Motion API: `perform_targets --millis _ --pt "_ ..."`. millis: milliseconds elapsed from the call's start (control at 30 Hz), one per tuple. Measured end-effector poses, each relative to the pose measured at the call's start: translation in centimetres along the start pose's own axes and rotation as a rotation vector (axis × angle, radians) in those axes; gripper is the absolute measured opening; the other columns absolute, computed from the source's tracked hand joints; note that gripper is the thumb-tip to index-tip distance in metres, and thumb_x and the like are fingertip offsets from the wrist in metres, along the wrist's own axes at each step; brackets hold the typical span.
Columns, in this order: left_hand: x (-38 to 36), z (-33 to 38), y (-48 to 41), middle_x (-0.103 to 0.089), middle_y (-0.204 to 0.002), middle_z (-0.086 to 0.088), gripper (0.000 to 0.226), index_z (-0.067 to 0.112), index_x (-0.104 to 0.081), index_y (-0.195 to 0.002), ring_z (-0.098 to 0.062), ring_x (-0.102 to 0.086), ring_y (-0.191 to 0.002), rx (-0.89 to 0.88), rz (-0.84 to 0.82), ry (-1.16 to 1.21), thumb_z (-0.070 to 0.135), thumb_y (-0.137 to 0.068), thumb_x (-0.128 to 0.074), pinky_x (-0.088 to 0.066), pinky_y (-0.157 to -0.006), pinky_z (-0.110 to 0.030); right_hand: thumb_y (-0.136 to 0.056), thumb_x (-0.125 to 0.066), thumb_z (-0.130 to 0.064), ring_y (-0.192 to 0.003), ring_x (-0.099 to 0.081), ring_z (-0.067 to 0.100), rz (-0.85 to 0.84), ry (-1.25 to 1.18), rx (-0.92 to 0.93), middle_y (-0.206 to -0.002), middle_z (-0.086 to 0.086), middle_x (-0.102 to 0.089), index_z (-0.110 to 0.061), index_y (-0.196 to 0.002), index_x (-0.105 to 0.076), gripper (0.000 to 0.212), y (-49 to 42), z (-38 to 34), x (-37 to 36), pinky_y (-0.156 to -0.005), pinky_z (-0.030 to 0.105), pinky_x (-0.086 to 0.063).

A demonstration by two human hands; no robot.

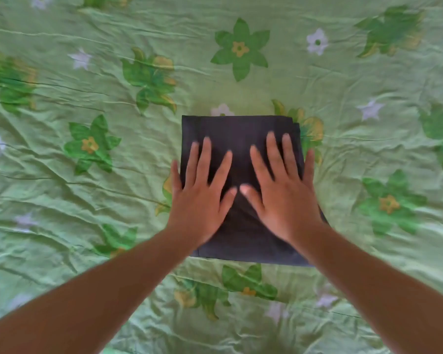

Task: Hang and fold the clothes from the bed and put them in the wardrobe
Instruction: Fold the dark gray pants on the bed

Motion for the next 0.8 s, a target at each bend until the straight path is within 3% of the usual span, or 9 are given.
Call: perform_targets --millis 133,233,400,500,600,700,800 --pt "-1.9 -1.6 8.9 -0.005 -0.168 -0.016 0.067 0.033 -0.023 -0.160 -0.036 -0.008 -0.155 -0.048 -0.052 0.003 0.059 -0.099 -0.033 -0.023 -0.115 -0.067 -0.098 -0.027 -0.072 -0.155 -0.006 0.039 -0.060 0.019 0.042 -0.169 0.015 -0.006 -0.029 -0.160 -0.025 0.075 8.9 0.4 -1.8 -0.118 0.071 -0.008" --pt "-3.3 -1.9 8.7 -0.011 -0.167 -0.020 0.069 0.031 -0.027 -0.158 -0.040 -0.013 -0.153 -0.052 -0.061 -0.008 0.058 -0.096 -0.041 -0.023 -0.115 -0.067 -0.097 -0.032 -0.070 -0.154 -0.011 0.039 -0.101 0.000 0.029 -0.168 0.017 -0.011 -0.028 -0.160 -0.027 0.075 9.4 1.3 -3.4 -0.117 0.067 -0.018" --pt "-2.5 -1.5 8.5 -0.014 -0.166 -0.020 0.068 0.031 -0.033 -0.156 -0.039 -0.018 -0.153 -0.042 -0.042 0.027 0.058 -0.095 -0.044 -0.022 -0.116 -0.065 -0.098 -0.030 -0.068 -0.153 -0.012 0.043 -0.120 0.000 0.042 -0.166 0.023 -0.014 -0.024 -0.159 -0.029 0.075 8.8 0.7 -3.4 -0.116 0.069 -0.017" --pt "0.1 -2.4 5.4 -0.025 -0.160 -0.020 0.071 0.028 -0.037 -0.153 -0.039 -0.030 -0.146 -0.022 0.035 0.131 0.056 -0.090 -0.052 -0.030 -0.113 -0.061 -0.098 -0.041 -0.062 -0.151 -0.022 0.041 0.010 -0.124 0.037 -0.162 0.023 -0.026 -0.020 -0.150 -0.047 0.066 6.6 1.2 -1.2 -0.115 0.067 -0.022" --pt "3.1 -3.9 -2.3 -0.031 -0.155 -0.023 0.076 0.020 -0.034 -0.155 -0.041 -0.033 -0.143 -0.020 0.081 0.138 0.049 -0.088 -0.057 -0.031 -0.113 -0.056 -0.096 -0.051 -0.044 -0.149 -0.023 0.044 0.098 -0.159 0.030 -0.161 0.024 -0.024 -0.019 -0.150 -0.044 0.060 -0.3 2.6 1.5 -0.113 0.064 -0.028" --pt "5.4 -4.4 -10.3 -0.041 -0.144 -0.016 0.078 0.024 -0.032 -0.154 -0.039 -0.043 -0.132 -0.065 -0.157 0.135 0.047 -0.087 -0.064 -0.039 -0.108 -0.054 -0.093 -0.054 -0.035 -0.141 -0.033 0.045 -0.143 -0.183 -0.035 -0.154 0.024 -0.034 -0.018 -0.154 -0.036 0.066 -8.3 4.3 3.8 -0.111 0.056 -0.035" --pt "6.8 -3.8 -14.5 -0.054 -0.124 -0.010 0.059 0.026 -0.050 -0.135 -0.033 -0.056 -0.107 -0.072 -0.486 0.190 0.036 -0.081 -0.072 -0.050 -0.091 -0.044 -0.087 -0.061 -0.023 -0.112 -0.053 0.040 -0.356 -0.265 -0.064 -0.122 0.018 -0.053 -0.015 -0.132 -0.054 0.047 -11.6 5.0 5.3 -0.086 0.042 -0.047"
Point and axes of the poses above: each hand's wrist, its own y-axis away from the middle knuckle, its own x-axis out of the back of the hand, z = x × y, the point moved 1 cm from there along -y, towards the middle knuckle
